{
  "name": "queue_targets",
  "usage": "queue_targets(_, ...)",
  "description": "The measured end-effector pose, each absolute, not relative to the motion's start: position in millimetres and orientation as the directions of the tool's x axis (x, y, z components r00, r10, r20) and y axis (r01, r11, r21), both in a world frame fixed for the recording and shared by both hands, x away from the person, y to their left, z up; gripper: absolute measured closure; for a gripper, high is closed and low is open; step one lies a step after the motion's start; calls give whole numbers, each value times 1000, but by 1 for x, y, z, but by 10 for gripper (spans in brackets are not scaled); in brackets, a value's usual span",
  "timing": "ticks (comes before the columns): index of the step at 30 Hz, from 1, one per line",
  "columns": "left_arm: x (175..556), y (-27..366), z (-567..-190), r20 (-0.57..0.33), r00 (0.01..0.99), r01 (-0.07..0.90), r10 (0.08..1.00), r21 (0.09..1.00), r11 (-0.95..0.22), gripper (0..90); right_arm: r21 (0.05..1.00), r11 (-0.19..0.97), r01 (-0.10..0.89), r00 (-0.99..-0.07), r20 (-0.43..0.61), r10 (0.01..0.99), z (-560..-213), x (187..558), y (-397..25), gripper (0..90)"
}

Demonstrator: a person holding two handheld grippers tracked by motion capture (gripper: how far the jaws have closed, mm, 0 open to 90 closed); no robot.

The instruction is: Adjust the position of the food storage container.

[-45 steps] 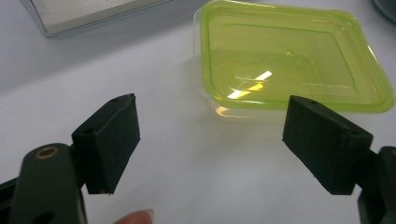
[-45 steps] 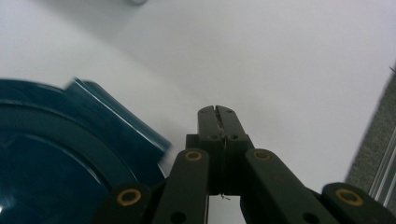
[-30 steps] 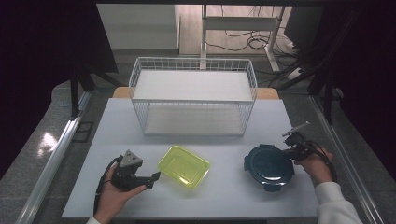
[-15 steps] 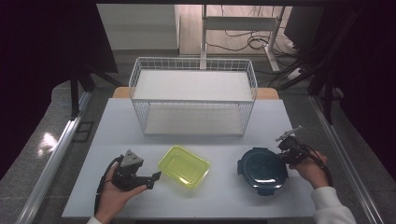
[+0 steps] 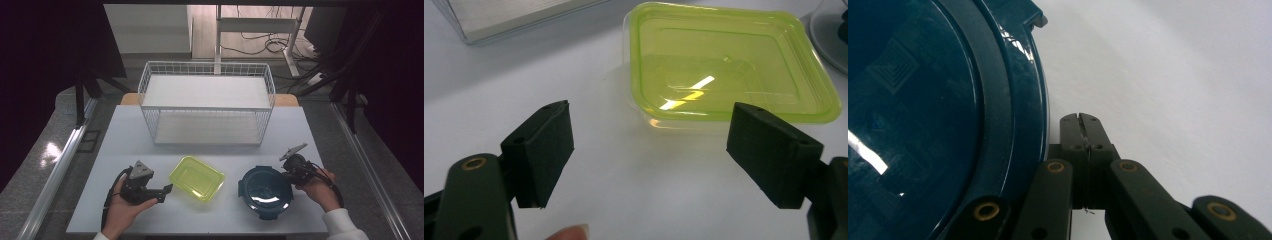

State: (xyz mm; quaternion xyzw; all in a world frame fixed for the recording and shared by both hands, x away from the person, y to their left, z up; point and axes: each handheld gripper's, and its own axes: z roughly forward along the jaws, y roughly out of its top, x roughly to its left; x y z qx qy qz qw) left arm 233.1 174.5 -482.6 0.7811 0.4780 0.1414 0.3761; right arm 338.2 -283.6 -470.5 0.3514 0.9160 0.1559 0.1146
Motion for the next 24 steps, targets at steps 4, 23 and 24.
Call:
queue_targets(4, 233, 174, -482, -139, 503, 639, 853, 724, -259, 187, 365, 714, 598, -737, -100, 668, -471, 335, -278, 894)
queue_targets(23, 228, 166, -474, -144, 513, 622, 846, 741, -251, 175, 626, 523, 579, -641, -48, 766, -436, 295, -297, 889)
queue_targets(24, 228, 166, -474, -144, 513, 622, 846, 741, -251, 175, 626, 523, 579, -641, -48, 766, -436, 295, -297, 889)
